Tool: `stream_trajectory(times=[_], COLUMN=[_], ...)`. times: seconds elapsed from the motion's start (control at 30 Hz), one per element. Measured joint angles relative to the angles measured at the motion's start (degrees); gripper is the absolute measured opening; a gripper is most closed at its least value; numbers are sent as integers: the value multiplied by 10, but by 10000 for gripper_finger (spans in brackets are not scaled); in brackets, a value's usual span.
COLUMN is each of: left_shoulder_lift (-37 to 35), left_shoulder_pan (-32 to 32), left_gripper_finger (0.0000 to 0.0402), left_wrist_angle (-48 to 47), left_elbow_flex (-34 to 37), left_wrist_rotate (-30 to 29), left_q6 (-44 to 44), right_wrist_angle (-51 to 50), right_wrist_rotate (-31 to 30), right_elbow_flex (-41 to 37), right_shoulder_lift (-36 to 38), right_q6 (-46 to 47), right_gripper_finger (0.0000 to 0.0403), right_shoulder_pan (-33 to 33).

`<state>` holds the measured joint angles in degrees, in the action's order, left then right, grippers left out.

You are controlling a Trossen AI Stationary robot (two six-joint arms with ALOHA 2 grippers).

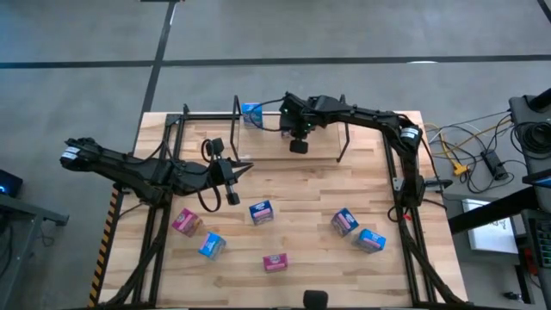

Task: Stack cereal on shelf
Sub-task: Put the top dark blue cereal box on the shelf Adjust the dark blue cereal box

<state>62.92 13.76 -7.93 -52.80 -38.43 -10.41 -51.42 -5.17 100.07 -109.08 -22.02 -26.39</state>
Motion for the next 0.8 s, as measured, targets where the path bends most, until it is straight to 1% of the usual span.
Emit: stream_trajectory(times=[0.13, 0.6, 0.8], left_shoulder_lift=[0, 0, 0], left_shoulder_pan=[-2, -2, -2], left_gripper_finger=[0, 0, 0], left_wrist_angle=[2, 2, 2], left_elbow_flex=[0, 0, 0], left_wrist_rotate=[0, 0, 0], left_q6=[0, 0, 0], right_wrist_angle=[21, 77, 80], right_wrist_rotate=[-9, -9, -11], right_elbow_flex=[0, 0, 0], right_shoulder_lift=[0, -1, 0], right_q6=[5, 11, 11], right_gripper_finger=[12, 12, 12], right_shoulder_pan=[0, 0, 3])
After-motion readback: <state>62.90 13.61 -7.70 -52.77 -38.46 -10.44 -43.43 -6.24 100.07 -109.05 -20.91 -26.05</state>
